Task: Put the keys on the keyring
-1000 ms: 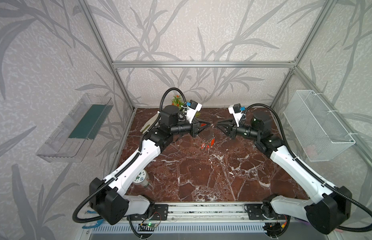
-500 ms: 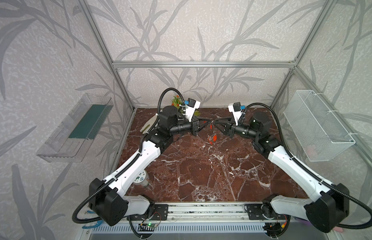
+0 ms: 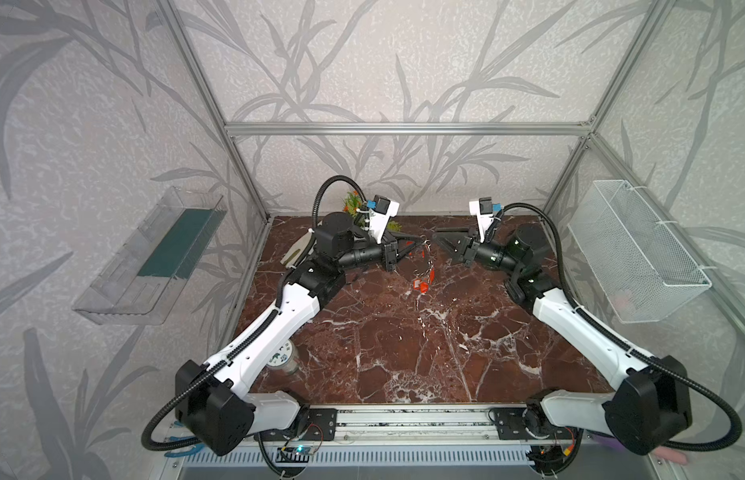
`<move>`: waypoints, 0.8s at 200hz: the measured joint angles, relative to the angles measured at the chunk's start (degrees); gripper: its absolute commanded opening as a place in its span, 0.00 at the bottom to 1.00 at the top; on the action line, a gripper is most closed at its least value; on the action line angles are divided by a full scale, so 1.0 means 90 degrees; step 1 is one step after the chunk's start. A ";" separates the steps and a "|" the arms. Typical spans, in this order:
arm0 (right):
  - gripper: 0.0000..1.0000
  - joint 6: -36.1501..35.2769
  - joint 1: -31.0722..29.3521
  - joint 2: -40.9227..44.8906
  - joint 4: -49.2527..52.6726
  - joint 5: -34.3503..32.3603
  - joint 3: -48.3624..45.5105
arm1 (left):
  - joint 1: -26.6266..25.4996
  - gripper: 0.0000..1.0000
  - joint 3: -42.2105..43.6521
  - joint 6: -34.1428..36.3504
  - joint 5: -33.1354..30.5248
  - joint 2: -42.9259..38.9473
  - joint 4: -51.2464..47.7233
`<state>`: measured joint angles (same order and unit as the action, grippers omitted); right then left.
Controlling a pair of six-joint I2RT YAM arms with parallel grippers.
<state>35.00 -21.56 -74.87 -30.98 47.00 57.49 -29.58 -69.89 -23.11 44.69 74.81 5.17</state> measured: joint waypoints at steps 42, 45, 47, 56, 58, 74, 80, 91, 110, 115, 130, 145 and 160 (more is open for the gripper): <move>0.35 0.0646 -0.0005 -0.0367 -0.0651 0.0549 0.0000 | 0.0002 0.00 0.0000 0.0000 -0.0002 -0.0010 -0.0005; 0.35 0.0695 -0.0010 -0.0396 -0.0685 0.0593 0.0000 | 0.0000 0.00 0.0000 0.0000 0.0000 -0.0010 -0.0005; 0.35 0.0699 -0.0010 -0.0406 -0.0695 0.0619 0.0000 | 0.0000 0.00 0.0000 0.0000 -0.0002 -0.0010 -0.0005; 0.34 0.0806 -0.0012 -0.0459 -0.0750 0.0697 0.0000 | 0.0002 0.00 -0.0002 0.0000 -0.0002 -0.0010 -0.0012; 0.34 0.0814 -0.0015 -0.0471 -0.0765 0.0719 0.0000 | 0.0000 0.00 0.0000 0.0000 -0.0002 -0.0010 -0.0017; 0.31 0.0906 -0.0015 -0.0500 -0.0826 0.0816 0.0000 | 0.0000 0.00 0.0000 0.0000 0.0000 -0.0010 -0.0046; 0.28 0.0918 -0.0019 -0.0500 -0.0835 0.0843 0.0000 | 0.0000 0.00 0.0000 0.0000 0.0000 -0.0010 -0.0046; 0.25 0.0918 -0.0029 -0.0500 -0.0848 0.0869 0.0000 | 0.0000 0.00 0.0000 0.0000 0.0000 -0.0010 -0.0046; 0.19 0.0913 -0.0070 -0.0505 -0.0843 0.0950 0.0005 | 0.0000 0.00 -0.0002 0.0000 -0.0002 -0.0010 -0.0053; 0.18 0.0916 -0.0085 -0.0508 -0.0848 0.0962 0.0007 | 0.0000 0.00 0.0000 0.0000 -0.0005 -0.0010 -0.0056; 0.17 0.0911 -0.0117 -0.0512 -0.0840 0.0998 0.0017 | 0.0000 0.00 0.0000 0.0000 -0.0005 -0.0010 -0.0063; 0.17 0.0903 -0.0131 -0.0515 -0.0843 0.1020 0.0019 | 0.0000 0.00 -0.0002 0.0002 -0.0002 -0.0010 -0.0075; 0.15 0.0901 -0.0148 -0.0520 -0.0850 0.1039 0.0019 | 0.0000 0.00 0.0000 0.0002 -0.0002 -0.0010 -0.0097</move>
<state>43.11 -22.90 -79.55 -38.63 56.36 57.67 -29.58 -69.89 -23.09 44.66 74.72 4.29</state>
